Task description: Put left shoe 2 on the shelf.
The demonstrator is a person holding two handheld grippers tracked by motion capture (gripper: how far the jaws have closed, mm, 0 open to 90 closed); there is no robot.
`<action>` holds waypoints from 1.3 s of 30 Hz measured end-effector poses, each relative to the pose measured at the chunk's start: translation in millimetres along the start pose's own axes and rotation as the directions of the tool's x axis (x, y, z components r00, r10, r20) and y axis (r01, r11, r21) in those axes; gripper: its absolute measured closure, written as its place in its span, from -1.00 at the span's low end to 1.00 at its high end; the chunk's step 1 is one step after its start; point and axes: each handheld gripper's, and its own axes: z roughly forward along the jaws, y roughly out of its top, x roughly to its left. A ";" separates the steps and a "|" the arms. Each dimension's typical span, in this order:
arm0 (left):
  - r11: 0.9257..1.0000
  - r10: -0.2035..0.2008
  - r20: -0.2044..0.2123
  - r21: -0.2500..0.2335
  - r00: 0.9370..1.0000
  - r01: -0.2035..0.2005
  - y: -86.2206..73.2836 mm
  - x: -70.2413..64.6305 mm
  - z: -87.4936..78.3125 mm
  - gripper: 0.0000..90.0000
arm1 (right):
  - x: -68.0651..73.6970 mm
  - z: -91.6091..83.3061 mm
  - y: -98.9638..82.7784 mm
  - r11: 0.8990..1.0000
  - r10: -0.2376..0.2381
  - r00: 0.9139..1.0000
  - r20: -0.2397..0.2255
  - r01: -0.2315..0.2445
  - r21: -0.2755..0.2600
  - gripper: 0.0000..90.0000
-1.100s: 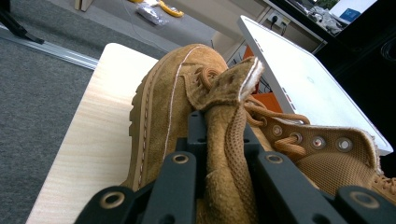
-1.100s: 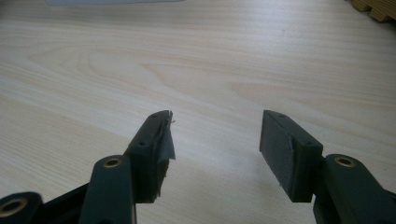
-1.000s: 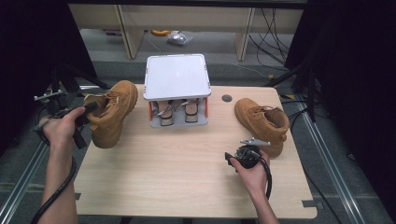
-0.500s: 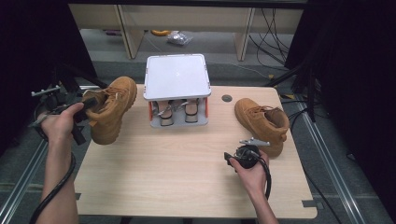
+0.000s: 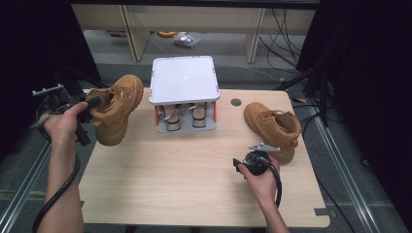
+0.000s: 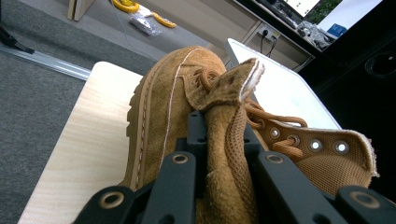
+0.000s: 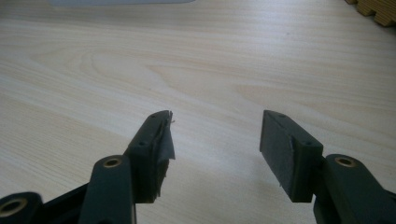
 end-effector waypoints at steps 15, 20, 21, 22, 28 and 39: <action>1.000 -0.013 0.014 -0.015 1.000 0.013 8.5 -3.8 3.5 0.81 | -0.3 0.3 0.8 1.000 0.002 1.000 -0.013 -0.002 -0.014 -0.02; 1.000 -0.010 0.012 -0.021 1.000 0.010 12.9 -5.9 3.9 0.81 | 0.9 1.0 0.4 1.000 0.003 1.000 -0.003 -0.003 -0.004 -0.02; 1.000 -0.015 0.015 -0.024 1.000 0.015 14.0 -5.9 4.2 0.81 | 1.1 1.2 0.3 1.000 0.005 1.000 -0.001 -0.005 -0.003 -0.02; 0.999 -0.018 0.017 -0.029 1.000 0.018 14.8 -5.7 4.5 0.81 | 1.2 1.5 0.2 1.000 0.003 1.000 0.000 -0.003 -0.004 -0.02; 0.999 -0.026 0.022 -0.039 0.999 0.027 19.3 -6.2 5.8 0.81 | 0.6 2.3 0.0 1.000 0.003 1.000 -0.007 -0.003 -0.005 -0.02; 0.998 -0.035 0.036 -0.053 0.999 0.037 24.9 -8.7 8.6 0.81 | 0.5 2.9 -0.6 1.000 -0.006 1.000 0.011 0.006 0.003 -0.02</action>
